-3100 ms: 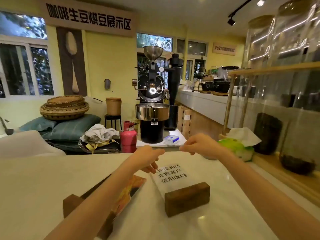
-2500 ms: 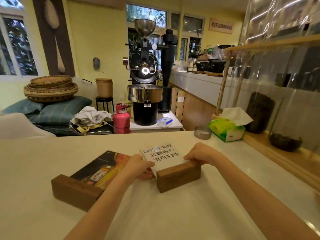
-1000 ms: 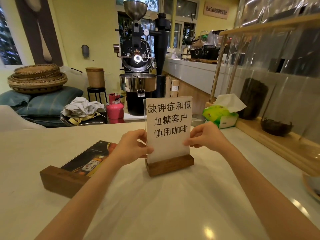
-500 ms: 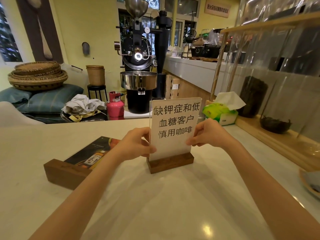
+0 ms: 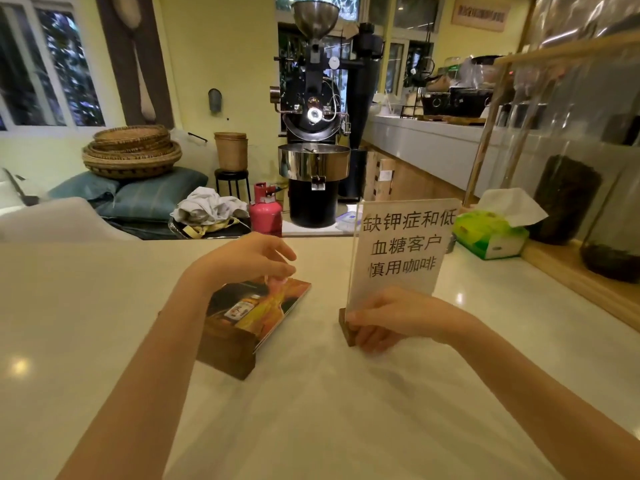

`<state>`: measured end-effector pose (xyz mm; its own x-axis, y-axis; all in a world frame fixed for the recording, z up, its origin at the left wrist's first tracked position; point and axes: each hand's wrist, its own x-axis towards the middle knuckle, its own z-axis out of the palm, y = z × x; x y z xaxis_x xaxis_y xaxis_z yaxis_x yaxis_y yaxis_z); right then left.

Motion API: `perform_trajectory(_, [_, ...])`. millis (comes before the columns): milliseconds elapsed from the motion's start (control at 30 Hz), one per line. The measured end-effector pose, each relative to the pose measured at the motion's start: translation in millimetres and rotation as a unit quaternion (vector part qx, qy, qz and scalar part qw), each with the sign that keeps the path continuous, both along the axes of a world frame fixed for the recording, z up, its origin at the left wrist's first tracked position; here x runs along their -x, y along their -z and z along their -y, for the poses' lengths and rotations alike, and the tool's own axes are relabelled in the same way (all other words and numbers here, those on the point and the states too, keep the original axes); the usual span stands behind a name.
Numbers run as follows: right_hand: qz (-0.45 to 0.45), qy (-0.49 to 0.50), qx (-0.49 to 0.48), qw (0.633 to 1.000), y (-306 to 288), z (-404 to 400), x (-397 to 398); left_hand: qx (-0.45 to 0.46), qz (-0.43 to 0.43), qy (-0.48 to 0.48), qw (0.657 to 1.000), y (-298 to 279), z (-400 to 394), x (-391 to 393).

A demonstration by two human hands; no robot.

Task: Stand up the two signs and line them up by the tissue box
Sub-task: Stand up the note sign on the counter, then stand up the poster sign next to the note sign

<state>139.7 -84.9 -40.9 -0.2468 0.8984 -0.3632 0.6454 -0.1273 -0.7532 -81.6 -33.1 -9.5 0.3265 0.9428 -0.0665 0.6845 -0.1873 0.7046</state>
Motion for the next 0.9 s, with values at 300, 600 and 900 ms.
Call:
perform_trajectory(300, [-0.247,0.114,0.116,0.955,29.2,-24.8,82.1,0.006,-0.042,-0.123,0.991,30.8,-21.2,45.0])
perform_trajectory(600, [-0.257,0.159,0.157,0.940,45.9,-42.2,100.0,0.083,-0.030,-0.248,0.965,50.2,-25.6,74.2])
perform_trajectory(900, [-0.315,0.190,0.125,0.921,56.2,-37.6,117.2,0.110,-0.002,-0.267,0.957,52.4,-29.8,77.8])
